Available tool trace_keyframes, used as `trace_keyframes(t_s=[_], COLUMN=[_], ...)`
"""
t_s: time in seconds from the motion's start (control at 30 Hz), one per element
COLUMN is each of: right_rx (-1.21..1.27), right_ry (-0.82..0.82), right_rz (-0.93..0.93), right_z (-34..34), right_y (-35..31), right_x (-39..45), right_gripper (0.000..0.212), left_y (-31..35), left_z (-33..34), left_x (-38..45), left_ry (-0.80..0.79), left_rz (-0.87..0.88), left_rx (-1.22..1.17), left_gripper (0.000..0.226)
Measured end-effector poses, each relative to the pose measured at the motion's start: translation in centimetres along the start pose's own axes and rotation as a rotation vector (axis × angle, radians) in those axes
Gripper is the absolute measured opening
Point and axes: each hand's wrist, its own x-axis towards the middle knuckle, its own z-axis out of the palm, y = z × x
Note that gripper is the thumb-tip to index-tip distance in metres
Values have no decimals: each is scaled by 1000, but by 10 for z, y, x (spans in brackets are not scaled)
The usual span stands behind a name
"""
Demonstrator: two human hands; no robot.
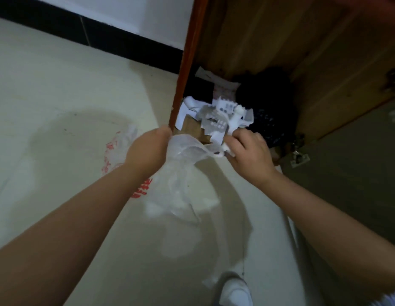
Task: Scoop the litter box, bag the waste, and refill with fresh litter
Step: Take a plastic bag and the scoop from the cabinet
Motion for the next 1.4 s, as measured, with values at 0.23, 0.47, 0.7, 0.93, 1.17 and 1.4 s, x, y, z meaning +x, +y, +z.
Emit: trace_keyframes(t_s=[0.23, 0.47, 0.7, 0.93, 1.17, 1.4], right_rx=[397, 790, 1219, 1797, 1912, 2064], right_ry=[-79, -5, -217, -345, -455, -689], right_rz=[-74, -62, 247, 758, 1056, 1175], right_z=[-17, 17, 9, 1, 28, 49], right_y=[-81, -190, -324, -421, -488, -515], right_x=[2, 102, 237, 322, 345, 357], right_gripper=[25, 25, 20, 17, 38, 31], left_y=[-50, -159, -241, -298, -329, -355], left_z=[-25, -99, -159, -199, -213, -207], left_x=[-24, -112, -218, -270, -280, -284], left_ry=[-151, 8, 75, 215, 94, 135], left_rz=[71, -214, -843, -1231, -1256, -1311], left_rx=[62, 445, 431, 245, 332, 29], left_gripper=[29, 33, 26, 30, 38, 49])
